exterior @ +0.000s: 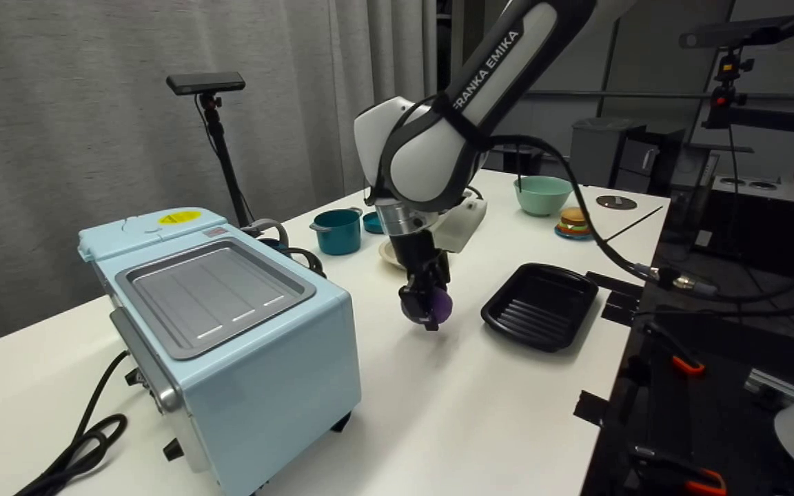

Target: Remove the purple plush toy from the plate

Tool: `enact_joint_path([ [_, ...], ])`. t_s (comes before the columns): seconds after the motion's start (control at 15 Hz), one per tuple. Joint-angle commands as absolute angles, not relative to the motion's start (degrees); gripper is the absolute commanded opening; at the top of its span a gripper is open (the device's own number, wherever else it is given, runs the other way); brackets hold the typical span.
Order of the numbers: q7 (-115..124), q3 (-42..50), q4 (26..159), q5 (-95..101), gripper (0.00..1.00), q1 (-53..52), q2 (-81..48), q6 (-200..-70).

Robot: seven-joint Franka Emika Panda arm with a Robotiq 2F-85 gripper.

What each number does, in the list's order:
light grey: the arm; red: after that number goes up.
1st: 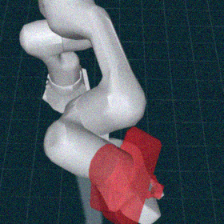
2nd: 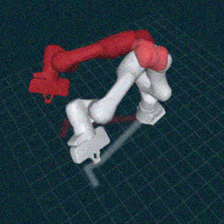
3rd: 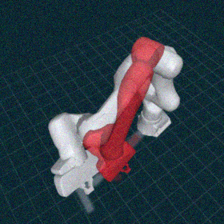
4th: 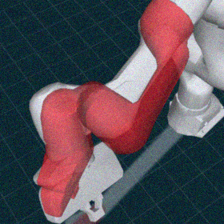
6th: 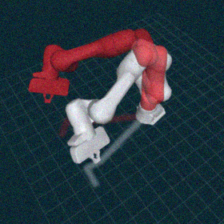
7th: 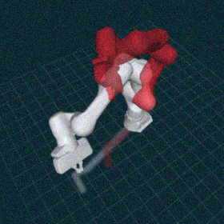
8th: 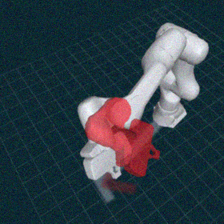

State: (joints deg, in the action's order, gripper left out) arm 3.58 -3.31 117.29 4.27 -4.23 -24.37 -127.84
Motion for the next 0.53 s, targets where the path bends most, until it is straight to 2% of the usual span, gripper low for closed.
enact_joint_path([
  [0.0, 4.09, -2.54, 118.41, 4.61, 0.87, -4.62, -22.08, -130.15],
  [0.13, 3.8, -2.75, 118.25, 3.73, 0.99, -4.31, -21.18, -130.52],
  [0.47, 2.95, -3.12, 118.0, 1.43, 1.0, -3.37, -17.68, -130.77],
])
